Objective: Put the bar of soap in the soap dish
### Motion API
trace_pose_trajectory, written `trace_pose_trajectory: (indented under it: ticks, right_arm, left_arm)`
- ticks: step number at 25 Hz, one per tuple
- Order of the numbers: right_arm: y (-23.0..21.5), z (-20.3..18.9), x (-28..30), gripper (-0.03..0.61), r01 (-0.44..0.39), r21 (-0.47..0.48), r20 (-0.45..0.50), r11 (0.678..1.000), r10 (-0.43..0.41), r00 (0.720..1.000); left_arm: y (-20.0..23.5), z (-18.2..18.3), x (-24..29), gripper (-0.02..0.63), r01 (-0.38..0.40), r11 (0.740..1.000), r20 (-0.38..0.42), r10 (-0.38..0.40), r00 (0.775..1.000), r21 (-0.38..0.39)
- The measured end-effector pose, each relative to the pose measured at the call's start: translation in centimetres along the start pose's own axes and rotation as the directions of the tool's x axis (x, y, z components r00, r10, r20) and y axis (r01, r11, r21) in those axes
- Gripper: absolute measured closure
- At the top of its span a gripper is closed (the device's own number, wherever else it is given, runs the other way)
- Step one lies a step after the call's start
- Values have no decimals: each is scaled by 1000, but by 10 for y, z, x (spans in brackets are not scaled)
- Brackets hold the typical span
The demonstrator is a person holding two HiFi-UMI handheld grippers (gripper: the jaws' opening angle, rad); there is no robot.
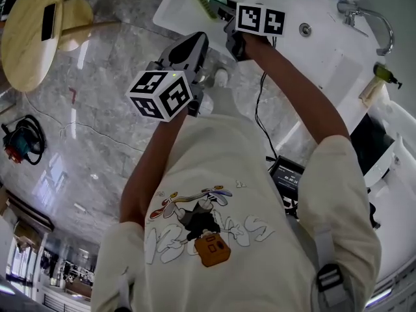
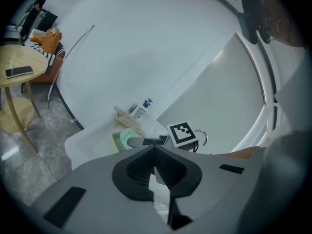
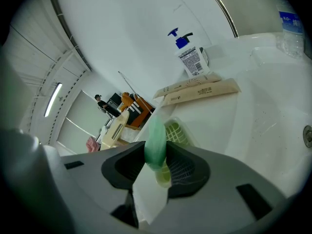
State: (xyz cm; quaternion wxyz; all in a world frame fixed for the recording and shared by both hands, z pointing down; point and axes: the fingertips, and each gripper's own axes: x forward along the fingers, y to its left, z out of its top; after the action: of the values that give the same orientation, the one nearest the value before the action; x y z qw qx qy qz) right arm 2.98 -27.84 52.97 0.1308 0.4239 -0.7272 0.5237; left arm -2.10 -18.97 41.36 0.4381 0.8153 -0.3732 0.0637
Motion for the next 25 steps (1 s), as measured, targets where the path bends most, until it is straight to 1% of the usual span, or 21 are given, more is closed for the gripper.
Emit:
trace_pose_trajectory:
  ticks: [12,25]
  right_arm:
    - [1,-10,12,440,25,-34,-20,999,-26,999]
    - [-1,-15,21,440,42,-71,-15,997,-43,999]
  left_arm:
    - [33,-12,1,606,-75,997,5,75,997,5]
    - [37,-12,-6,606,-76,997,11,76,997,7]
